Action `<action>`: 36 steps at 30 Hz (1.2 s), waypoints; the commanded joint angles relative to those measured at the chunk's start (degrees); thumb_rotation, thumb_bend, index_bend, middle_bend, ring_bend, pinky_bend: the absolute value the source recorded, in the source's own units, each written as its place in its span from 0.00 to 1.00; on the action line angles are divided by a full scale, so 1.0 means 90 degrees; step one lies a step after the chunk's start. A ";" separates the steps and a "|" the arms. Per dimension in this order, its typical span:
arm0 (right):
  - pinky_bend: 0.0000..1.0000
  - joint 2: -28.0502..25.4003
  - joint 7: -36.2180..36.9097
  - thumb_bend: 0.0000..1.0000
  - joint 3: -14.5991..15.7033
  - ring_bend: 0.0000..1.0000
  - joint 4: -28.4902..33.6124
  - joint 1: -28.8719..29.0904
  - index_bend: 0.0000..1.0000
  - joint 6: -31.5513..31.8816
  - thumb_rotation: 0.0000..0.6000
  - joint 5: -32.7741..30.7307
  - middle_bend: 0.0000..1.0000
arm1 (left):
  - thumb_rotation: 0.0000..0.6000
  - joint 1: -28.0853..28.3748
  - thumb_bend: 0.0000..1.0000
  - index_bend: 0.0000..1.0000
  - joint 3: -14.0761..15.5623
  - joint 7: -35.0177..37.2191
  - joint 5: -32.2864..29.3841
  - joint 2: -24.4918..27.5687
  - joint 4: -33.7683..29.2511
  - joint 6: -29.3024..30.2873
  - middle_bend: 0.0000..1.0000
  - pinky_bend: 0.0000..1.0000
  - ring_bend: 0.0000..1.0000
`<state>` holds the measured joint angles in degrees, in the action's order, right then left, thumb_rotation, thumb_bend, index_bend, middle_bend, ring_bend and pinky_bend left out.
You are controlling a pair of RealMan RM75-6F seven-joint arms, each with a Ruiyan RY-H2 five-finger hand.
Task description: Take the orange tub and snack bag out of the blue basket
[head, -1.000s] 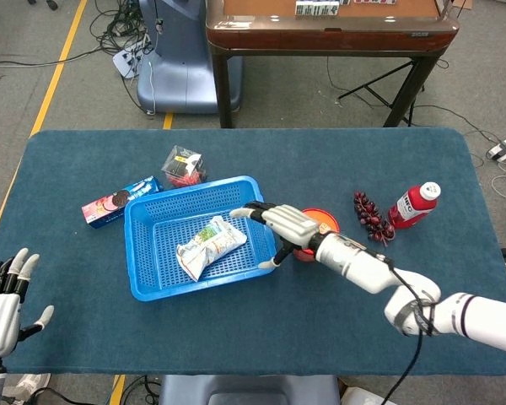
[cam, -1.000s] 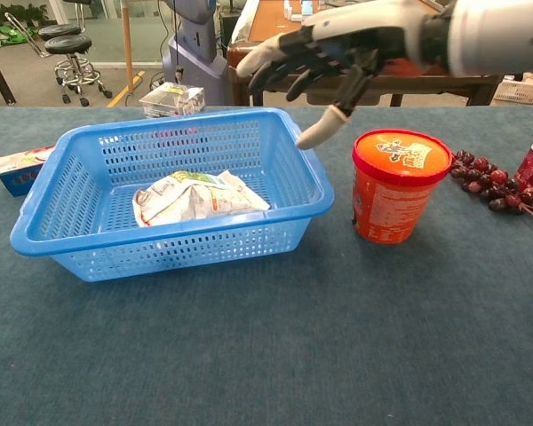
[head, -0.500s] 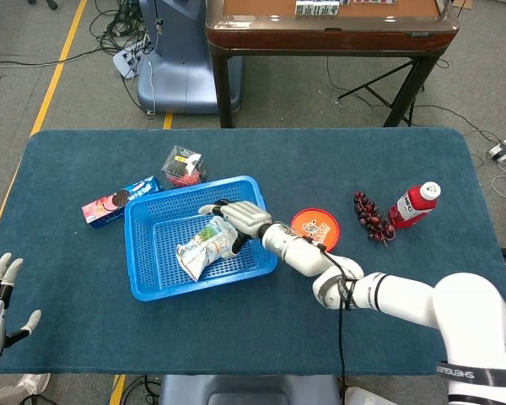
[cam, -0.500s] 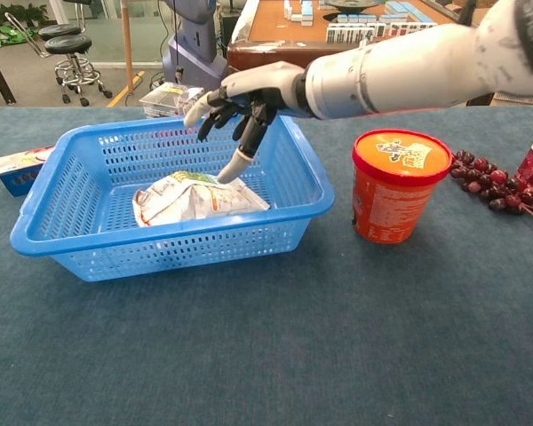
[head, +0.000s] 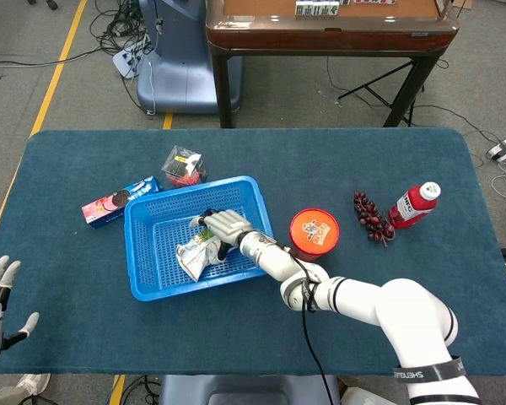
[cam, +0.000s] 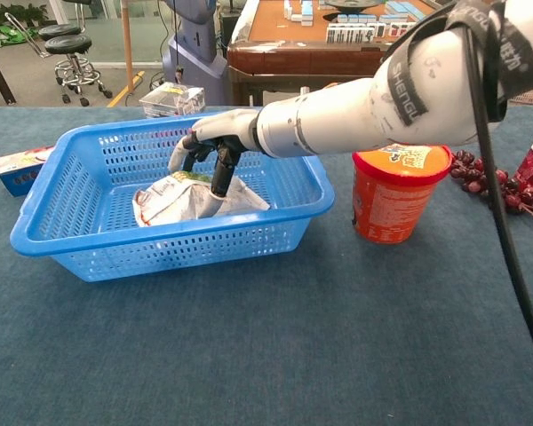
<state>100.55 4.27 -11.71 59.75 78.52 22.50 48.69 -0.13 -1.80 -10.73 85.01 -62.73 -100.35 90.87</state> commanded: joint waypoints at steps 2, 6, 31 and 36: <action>0.16 0.0192 -0.0268 0.05 0.0111 0.10 -0.0163 0.0096 0.28 0.0091 1.00 -0.0187 0.20 | 1.00 -0.0002 0.29 0.00 -0.0009 0.0009 -0.0017 -0.0007 0.0006 -0.0010 0.00 0.00 0.00; 0.19 0.0353 -0.0442 0.14 0.0105 0.18 -0.0273 0.0096 0.41 0.0290 1.00 -0.0357 0.28 | 1.00 -0.0012 0.29 0.00 -0.0008 0.0021 -0.0018 -0.0002 0.0015 -0.0011 0.00 0.00 0.00; 0.43 -0.1956 0.0990 0.37 -0.1035 0.42 0.2251 -0.1830 0.67 0.2311 1.00 0.1367 0.49 | 1.00 0.0062 0.29 0.00 -0.0032 -0.0118 0.0111 -0.0059 -0.0056 -0.0076 0.00 0.00 0.00; 0.43 -0.2589 0.1066 0.34 -0.1013 0.42 0.2466 -0.2335 0.67 0.2532 1.00 0.1265 0.49 | 1.00 0.0082 0.29 0.00 -0.0021 -0.0121 0.0183 -0.0062 -0.0063 -0.0081 0.00 0.00 0.00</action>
<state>79.19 13.15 -20.68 80.89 59.38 44.10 60.34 0.60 -2.00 -11.81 86.64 -63.28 -100.91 90.15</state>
